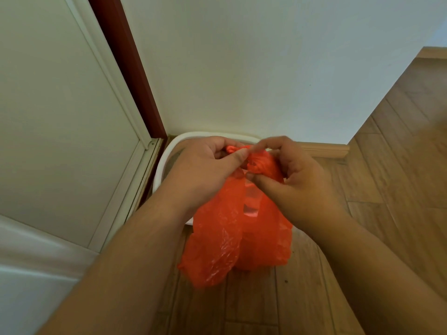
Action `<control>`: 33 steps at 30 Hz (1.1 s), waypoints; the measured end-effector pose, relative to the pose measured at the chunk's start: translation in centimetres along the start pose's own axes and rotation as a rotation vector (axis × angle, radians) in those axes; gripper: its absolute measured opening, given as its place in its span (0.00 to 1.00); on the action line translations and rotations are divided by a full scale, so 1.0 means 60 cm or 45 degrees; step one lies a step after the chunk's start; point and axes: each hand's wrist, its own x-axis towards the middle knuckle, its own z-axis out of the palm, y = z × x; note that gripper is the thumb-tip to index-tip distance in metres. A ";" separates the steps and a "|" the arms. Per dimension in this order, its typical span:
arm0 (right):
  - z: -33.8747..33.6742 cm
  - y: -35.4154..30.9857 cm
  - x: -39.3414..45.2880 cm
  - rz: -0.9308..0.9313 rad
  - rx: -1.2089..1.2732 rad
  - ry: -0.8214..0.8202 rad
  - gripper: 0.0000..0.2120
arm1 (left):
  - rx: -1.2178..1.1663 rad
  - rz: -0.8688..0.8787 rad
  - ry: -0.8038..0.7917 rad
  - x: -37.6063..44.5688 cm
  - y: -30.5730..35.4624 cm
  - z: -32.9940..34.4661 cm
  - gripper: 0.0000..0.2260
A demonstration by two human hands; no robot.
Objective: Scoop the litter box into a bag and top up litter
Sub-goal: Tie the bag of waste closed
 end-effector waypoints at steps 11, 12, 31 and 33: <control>0.001 0.022 0.017 0.064 -0.067 0.172 0.05 | -0.079 -0.054 0.038 0.003 -0.004 -0.002 0.09; 0.001 0.023 0.019 0.079 -0.003 0.187 0.05 | -0.060 -0.044 0.070 0.006 -0.007 -0.003 0.09; -0.042 0.082 0.034 0.741 0.514 0.511 0.08 | 0.123 -0.305 0.450 0.041 -0.075 -0.062 0.11; -0.047 0.088 0.037 0.754 0.533 0.604 0.08 | 0.180 -0.345 0.520 0.037 -0.080 -0.077 0.12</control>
